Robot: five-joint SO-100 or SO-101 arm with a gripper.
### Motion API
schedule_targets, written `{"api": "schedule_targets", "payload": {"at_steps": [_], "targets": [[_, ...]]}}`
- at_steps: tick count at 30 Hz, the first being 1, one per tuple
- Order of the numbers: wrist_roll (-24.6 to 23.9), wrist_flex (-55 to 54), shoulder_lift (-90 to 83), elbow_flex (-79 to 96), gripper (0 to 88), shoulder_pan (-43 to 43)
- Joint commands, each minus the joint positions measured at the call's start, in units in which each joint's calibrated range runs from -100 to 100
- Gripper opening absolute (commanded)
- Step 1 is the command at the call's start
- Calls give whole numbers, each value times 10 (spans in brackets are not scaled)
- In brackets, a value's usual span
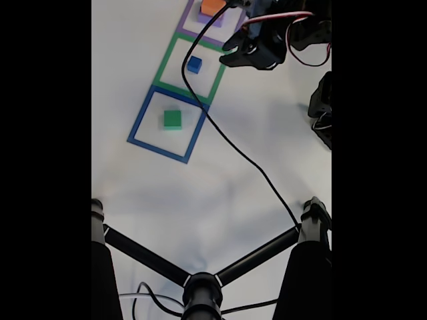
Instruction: Tower of hanoi
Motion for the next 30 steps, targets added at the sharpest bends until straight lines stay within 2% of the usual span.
{"api": "schedule_targets", "payload": {"at_steps": [1,4,8,14,18,22,30], "targets": [[8,134,-25,-115,19,44],[8,156,-27,-128,37,58],[8,143,-31,-105,112,70],[8,10,-79,55,204,102],[8,-135,-97,184,230,124],[8,-329,-83,317,240,139],[8,-668,11,492,242,140]]}}
